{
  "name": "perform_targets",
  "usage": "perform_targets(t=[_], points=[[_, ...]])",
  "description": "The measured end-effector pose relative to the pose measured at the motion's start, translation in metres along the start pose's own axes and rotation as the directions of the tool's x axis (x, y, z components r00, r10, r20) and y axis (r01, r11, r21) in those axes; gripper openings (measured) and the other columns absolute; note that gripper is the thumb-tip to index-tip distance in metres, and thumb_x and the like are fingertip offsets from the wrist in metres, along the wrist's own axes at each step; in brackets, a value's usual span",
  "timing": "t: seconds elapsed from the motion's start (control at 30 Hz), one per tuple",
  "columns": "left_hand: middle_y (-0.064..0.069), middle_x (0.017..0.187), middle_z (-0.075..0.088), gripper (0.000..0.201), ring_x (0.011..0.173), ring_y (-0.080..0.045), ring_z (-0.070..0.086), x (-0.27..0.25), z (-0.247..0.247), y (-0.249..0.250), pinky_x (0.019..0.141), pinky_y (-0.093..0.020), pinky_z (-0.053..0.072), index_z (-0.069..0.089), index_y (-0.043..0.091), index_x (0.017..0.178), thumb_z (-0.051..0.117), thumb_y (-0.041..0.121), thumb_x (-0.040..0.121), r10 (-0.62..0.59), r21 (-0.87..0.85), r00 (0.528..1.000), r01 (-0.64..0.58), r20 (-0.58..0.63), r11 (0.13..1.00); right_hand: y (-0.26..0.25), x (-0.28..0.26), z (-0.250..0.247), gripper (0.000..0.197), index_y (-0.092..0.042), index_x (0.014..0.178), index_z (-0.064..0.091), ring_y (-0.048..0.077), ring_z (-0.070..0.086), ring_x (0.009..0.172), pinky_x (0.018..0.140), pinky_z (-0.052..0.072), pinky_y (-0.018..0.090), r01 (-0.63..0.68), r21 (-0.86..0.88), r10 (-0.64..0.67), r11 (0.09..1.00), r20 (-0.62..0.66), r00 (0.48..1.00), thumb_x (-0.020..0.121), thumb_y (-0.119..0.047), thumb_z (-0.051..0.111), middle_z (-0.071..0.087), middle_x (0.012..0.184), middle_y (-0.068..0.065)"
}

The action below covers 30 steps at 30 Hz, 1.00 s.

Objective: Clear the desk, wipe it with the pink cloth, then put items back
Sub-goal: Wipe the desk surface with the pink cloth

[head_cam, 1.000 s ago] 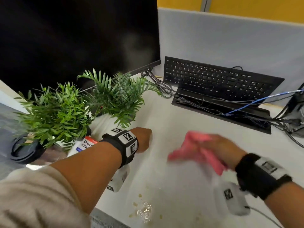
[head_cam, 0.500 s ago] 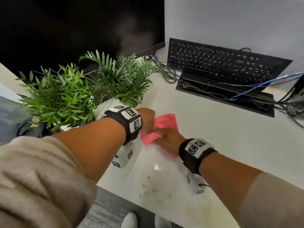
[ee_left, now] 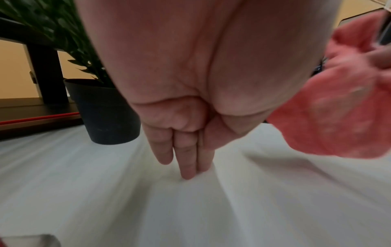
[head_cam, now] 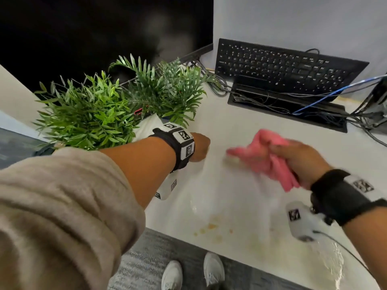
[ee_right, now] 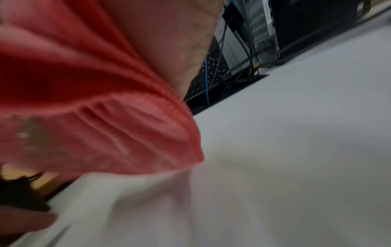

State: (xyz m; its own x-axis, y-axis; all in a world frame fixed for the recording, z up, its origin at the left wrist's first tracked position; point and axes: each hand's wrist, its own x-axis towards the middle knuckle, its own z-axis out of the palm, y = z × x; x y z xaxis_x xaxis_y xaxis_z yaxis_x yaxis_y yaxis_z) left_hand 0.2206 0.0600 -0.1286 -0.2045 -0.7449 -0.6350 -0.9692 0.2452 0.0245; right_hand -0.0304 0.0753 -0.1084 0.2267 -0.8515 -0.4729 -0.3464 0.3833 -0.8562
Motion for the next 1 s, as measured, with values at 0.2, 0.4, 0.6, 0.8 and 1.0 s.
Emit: perform_targets(t=[0.2, 0.4, 0.6, 0.8, 1.0], points=[[-0.012, 0.115, 0.063, 0.033, 0.104, -0.029, 0.061, -0.005, -0.002, -0.002, 0.083, -0.035, 0.047, 0.059, 0.004, 0.125, 0.045, 0.012, 0.096, 0.036, 0.027, 0.999, -0.036, -0.008, 0.999, 0.017, 0.042, 0.099, 0.021, -0.032, 0.096, 0.074, -0.002, 0.065, 0.075, 0.079, 0.051, 0.018, 0.016, -0.239, 0.029, 0.971, 0.184, 0.982, 0.084, -0.044, 0.062, 0.071, 0.091, -0.011], [-0.013, 0.133, 0.057, 0.037, 0.120, -0.031, 0.057, -0.017, 0.005, -0.007, 0.101, -0.039, 0.047, 0.050, 0.002, 0.132, 0.043, 0.012, 0.097, 0.026, 0.064, 1.000, -0.027, 0.013, 0.998, 0.023, -0.007, 0.152, 0.029, -0.003, 0.117, 0.064, 0.016, 0.057, 0.104, 0.082, 0.049, 0.012, 0.143, -0.297, -0.028, 0.944, 0.360, 0.932, 0.094, -0.020, 0.056, 0.062, 0.124, 0.013], [-0.015, 0.150, 0.041, 0.046, 0.138, -0.030, 0.041, -0.029, 0.015, 0.012, 0.111, -0.034, 0.034, 0.037, 0.002, 0.144, 0.041, 0.013, 0.100, 0.021, 0.114, 0.999, -0.024, 0.033, 0.993, 0.057, -0.060, 0.162, 0.024, -0.030, 0.101, 0.070, 0.007, 0.051, 0.107, 0.096, 0.042, 0.025, 0.192, -0.507, 0.141, 0.840, 0.547, 0.825, 0.080, -0.042, 0.067, 0.058, 0.112, -0.015], [-0.014, 0.153, 0.035, 0.050, 0.139, -0.028, 0.039, -0.039, 0.023, 0.009, 0.112, -0.035, 0.033, 0.030, 0.005, 0.148, 0.040, 0.012, 0.099, 0.001, 0.059, 0.999, -0.003, 0.032, 0.998, 0.065, -0.106, 0.113, 0.028, -0.026, 0.108, 0.072, 0.013, 0.058, 0.109, 0.090, 0.045, 0.018, 0.027, -0.545, 0.292, 0.838, 0.489, 0.822, 0.081, -0.026, 0.066, 0.065, 0.113, -0.011], [-0.015, 0.140, 0.051, 0.042, 0.125, -0.032, 0.052, -0.044, 0.030, 0.012, 0.101, -0.037, 0.043, 0.042, 0.006, 0.138, 0.038, 0.014, 0.097, 0.049, 0.068, 0.999, -0.049, -0.009, 0.996, -0.001, -0.078, 0.068, 0.023, -0.011, 0.071, 0.073, 0.027, 0.071, 0.074, 0.066, 0.048, 0.012, -0.044, -0.139, 0.056, 0.989, 0.085, 0.995, 0.084, -0.023, 0.057, 0.073, 0.076, 0.023]])
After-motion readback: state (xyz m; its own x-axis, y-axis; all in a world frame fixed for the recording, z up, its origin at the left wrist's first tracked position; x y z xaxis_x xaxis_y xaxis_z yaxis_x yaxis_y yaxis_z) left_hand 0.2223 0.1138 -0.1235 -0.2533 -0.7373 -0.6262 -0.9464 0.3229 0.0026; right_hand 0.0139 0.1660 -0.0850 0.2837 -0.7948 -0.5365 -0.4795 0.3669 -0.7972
